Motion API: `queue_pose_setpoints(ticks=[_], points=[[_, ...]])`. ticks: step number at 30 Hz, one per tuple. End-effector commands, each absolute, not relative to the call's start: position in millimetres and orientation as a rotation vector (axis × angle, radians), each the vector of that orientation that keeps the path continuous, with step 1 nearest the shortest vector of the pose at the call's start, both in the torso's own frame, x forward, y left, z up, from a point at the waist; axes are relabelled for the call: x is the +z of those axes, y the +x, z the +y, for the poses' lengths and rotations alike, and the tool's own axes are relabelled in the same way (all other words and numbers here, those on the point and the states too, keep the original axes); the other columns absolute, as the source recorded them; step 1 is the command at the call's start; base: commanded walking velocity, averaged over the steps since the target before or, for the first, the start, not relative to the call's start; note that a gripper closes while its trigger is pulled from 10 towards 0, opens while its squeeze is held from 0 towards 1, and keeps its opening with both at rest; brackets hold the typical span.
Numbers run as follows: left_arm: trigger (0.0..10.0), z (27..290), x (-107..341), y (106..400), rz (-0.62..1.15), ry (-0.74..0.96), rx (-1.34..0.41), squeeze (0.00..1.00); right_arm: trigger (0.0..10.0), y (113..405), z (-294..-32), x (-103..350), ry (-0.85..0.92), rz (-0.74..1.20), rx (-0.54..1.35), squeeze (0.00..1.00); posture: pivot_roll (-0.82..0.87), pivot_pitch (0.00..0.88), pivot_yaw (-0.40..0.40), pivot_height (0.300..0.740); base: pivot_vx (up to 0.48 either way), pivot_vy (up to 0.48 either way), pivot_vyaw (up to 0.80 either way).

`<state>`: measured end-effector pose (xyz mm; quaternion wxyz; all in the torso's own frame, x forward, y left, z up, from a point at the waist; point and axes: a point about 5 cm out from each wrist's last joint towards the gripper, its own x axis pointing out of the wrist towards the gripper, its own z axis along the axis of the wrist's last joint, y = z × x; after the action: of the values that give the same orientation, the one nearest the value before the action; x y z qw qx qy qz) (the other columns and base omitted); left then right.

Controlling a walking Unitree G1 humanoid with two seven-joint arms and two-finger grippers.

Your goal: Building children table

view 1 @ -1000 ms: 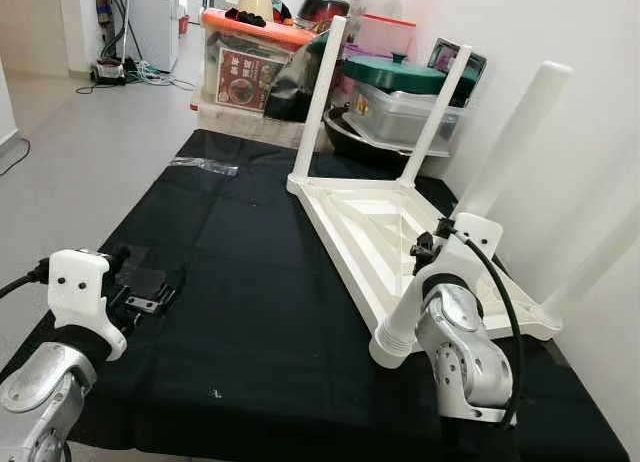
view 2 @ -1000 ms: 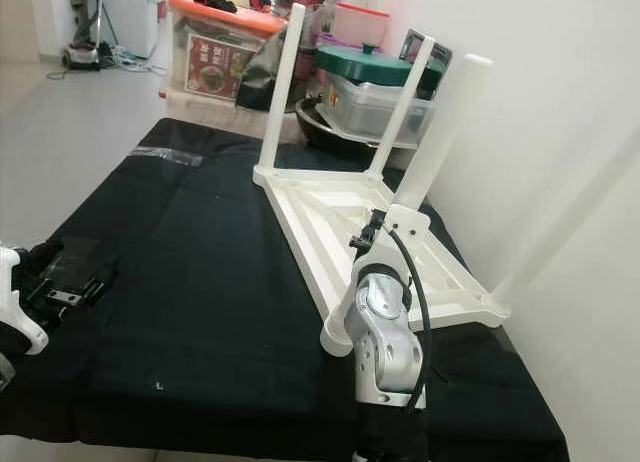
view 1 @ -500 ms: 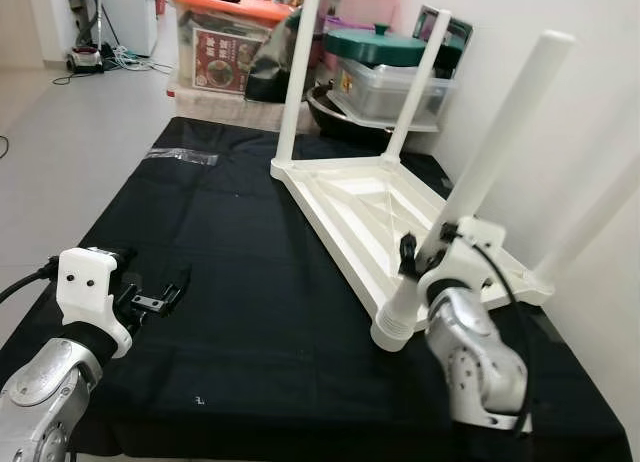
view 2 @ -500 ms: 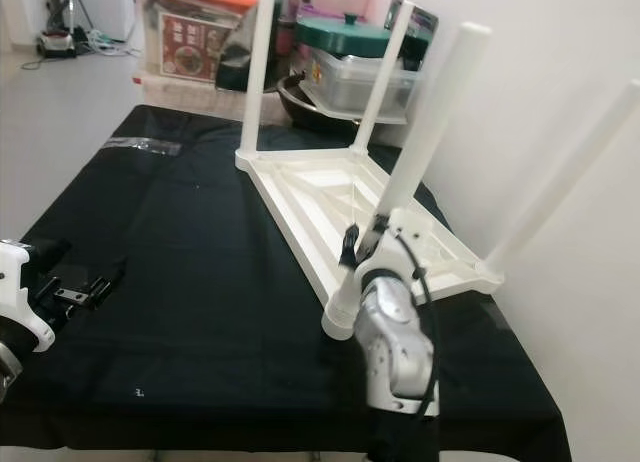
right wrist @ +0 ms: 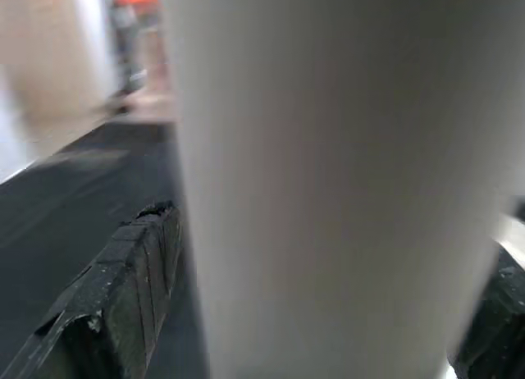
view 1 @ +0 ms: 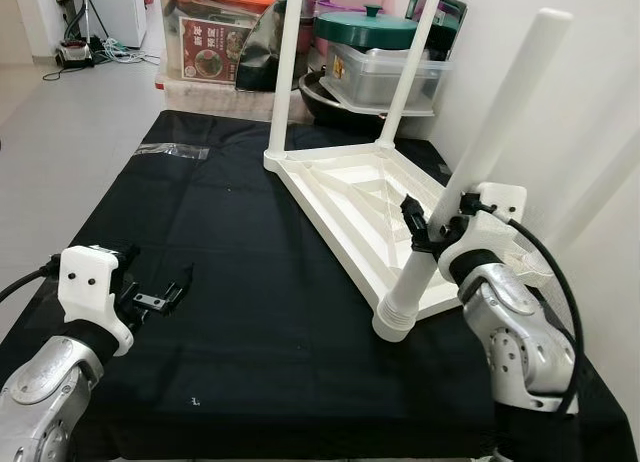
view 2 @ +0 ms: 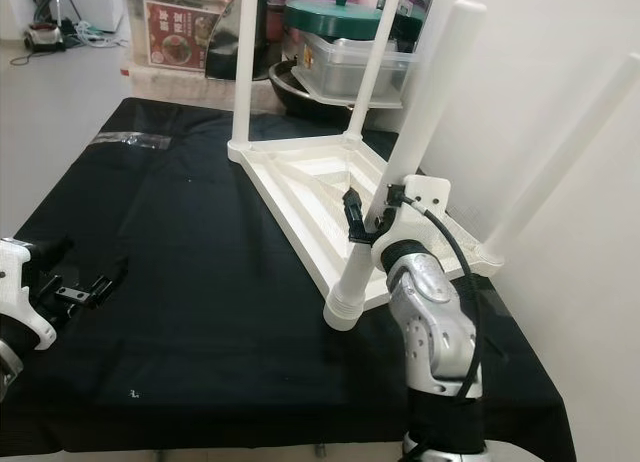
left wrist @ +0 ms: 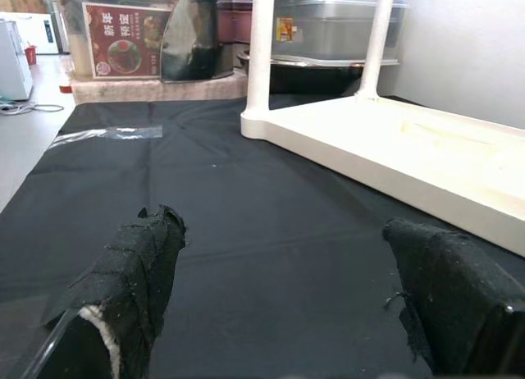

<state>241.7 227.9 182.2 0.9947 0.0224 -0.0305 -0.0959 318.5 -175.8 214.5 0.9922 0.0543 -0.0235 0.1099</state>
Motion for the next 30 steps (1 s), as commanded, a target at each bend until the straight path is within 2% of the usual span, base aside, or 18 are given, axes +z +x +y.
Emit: queue_pose_setpoints(ticks=[1, 4, 6, 8, 12, 18, 19, 20, 21, 23, 24, 26, 30], points=[[10.0, 225, 178, 244, -0.050, 0.038, -0.207, 0.00, 10.0, 327, -189, 206, 0.096, -0.006, 0.273, 0.00, 0.09, 0.000, -0.154, 0.740, 0.000, 0.000, 0.00], [10.0, 224, 177, 244, -0.050, 0.038, -0.207, 0.00, 10.0, 329, -195, 205, 0.090, 0.005, 0.278, 0.00, 0.09, 0.000, -0.154, 0.740, 0.000, 0.000, 0.00], [10.0, 224, 177, 245, -0.052, 0.036, -0.209, 0.00, 10.0, 338, -213, 207, 0.083, 0.023, 0.321, 0.00, 0.10, 0.000, -0.162, 0.740, 0.000, 0.000, 0.00], [10.0, 224, 177, 245, -0.052, 0.036, -0.209, 0.00, 10.0, 338, -213, 207, 0.083, 0.023, 0.321, 0.00, 0.10, 0.000, -0.162, 0.740, 0.000, 0.000, 0.00], [10.0, 224, 175, 245, -0.051, 0.034, -0.210, 0.00, 10.0, 353, -241, 215, 0.086, 0.017, 0.387, 0.00, 0.10, 0.000, -0.166, 0.740, 0.000, 0.000, 0.00], [10.0, 224, 175, 245, -0.052, 0.039, -0.209, 0.00, 10.0, 364, -257, 218, 0.080, 0.005, 0.404, 0.00, 0.11, 0.000, -0.168, 0.740, 0.000, 0.000, 0.00], [10.0, 225, 176, 245, -0.054, 0.040, -0.210, 0.00, 4.7, 365, -258, 218, 0.095, 0.008, 0.431, 0.00, 0.12, 0.000, -0.173, 0.740, 0.000, 0.000, 0.00], [10.0, 225, 176, 245, -0.054, 0.040, -0.210, 0.00, 4.7, 365, -258, 218, 0.095, 0.008, 0.431, 0.00, 0.12, 0.000, -0.173, 0.740, 0.000, 0.000, 0.00], [10.0, 226, 176, 244, -0.054, 0.045, -0.211, 0.00, 4.1, 365, -259, 217, 0.096, 0.015, 0.478, 0.00, 0.13, 0.000, -0.177, 0.740, 0.000, 0.000, 0.00], [10.0, 226, 176, 244, -0.054, 0.049, -0.212, 0.00, 4.1, 364, -259, 217, 0.096, 0.019, 0.511, 0.00, 0.13, 0.000, -0.177, 0.740, 0.000, 0.000, 0.00], [10.0, 227, 177, 244, -0.053, 0.052, -0.212, 0.00, 0.0, 363, -259, 215, 0.102, 0.027, 0.550, 0.00, 0.13, 0.000, -0.177, 0.740, 0.000, 0.000, 0.00], [10.0, 227, 177, 243, -0.052, 0.055, -0.213, 0.00, 0.0, 362, -260, 211, 0.106, 0.043, 0.594, 0.00, 0.13, 0.000, -0.180, 0.740, 0.000, 0.000, 0.00], [10.0, 226, 176, 243, -0.051, 0.056, -0.216, 0.00, 0.0, 364, -264, 204, 0.141, 0.048, 0.550, 0.00, 0.13, 0.000, -0.178, 0.740, 0.000, 0.000, 0.00]])
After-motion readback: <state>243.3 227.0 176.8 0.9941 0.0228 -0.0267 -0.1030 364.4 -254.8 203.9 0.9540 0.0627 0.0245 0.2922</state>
